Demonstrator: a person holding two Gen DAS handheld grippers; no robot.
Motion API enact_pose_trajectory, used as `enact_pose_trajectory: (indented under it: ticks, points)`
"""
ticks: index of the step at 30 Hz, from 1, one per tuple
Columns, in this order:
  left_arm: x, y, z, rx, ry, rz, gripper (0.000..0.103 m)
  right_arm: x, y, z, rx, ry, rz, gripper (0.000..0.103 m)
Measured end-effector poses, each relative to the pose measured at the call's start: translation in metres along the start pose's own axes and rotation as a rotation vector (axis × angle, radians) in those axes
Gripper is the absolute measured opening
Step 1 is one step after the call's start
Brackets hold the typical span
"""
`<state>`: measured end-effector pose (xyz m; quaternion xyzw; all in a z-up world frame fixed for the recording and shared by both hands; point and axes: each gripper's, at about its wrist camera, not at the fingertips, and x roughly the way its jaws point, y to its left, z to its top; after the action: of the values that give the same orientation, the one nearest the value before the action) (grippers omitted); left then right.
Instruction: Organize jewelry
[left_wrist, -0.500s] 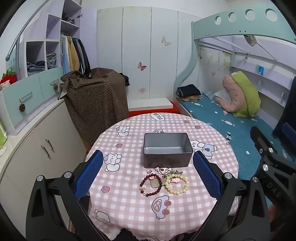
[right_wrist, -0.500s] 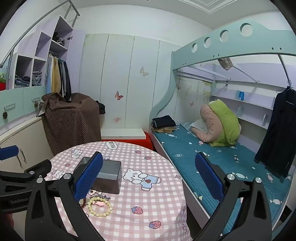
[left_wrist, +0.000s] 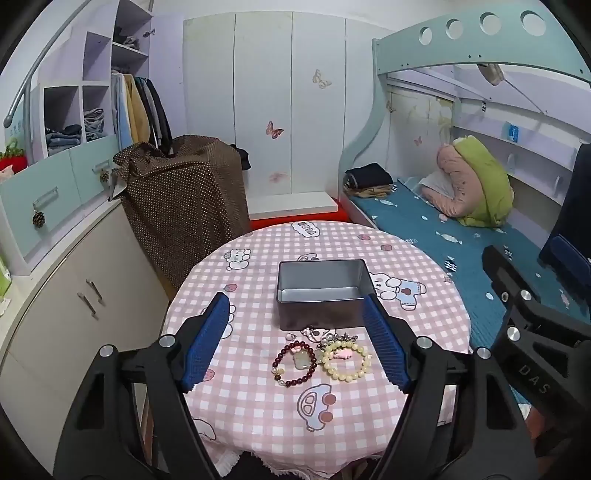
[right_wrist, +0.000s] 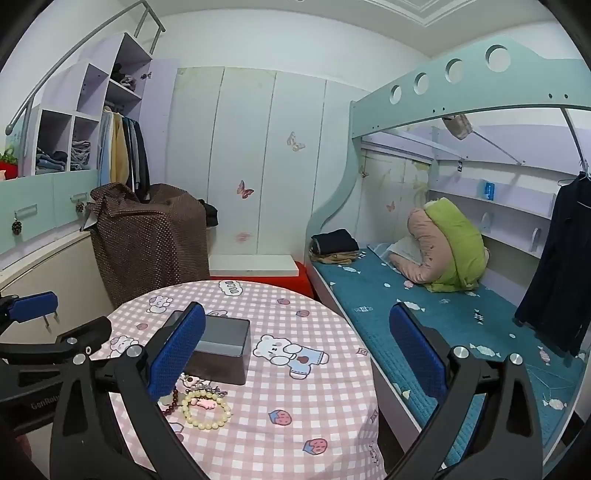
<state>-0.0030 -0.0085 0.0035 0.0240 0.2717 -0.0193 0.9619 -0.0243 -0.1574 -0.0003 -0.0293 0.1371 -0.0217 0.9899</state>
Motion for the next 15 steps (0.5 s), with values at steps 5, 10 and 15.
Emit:
enact_pose_trajectory:
  ticks: [5, 10, 15]
  points:
    - [0.000, 0.002, 0.000, -0.009, 0.002, -0.012, 0.076, -0.008, 0.003, 0.000, -0.014, -0.064, 0.034, 0.096]
    - [-0.005, 0.005, -0.002, -0.017, -0.015, 0.011, 0.083, -0.009, 0.003, 0.002, -0.001, -0.055, 0.035, 0.096]
    - [-0.011, 0.009, 0.000, -0.029, -0.044, 0.033, 0.088, -0.005, 0.001, 0.001, 0.014, -0.021, 0.020, 0.096]
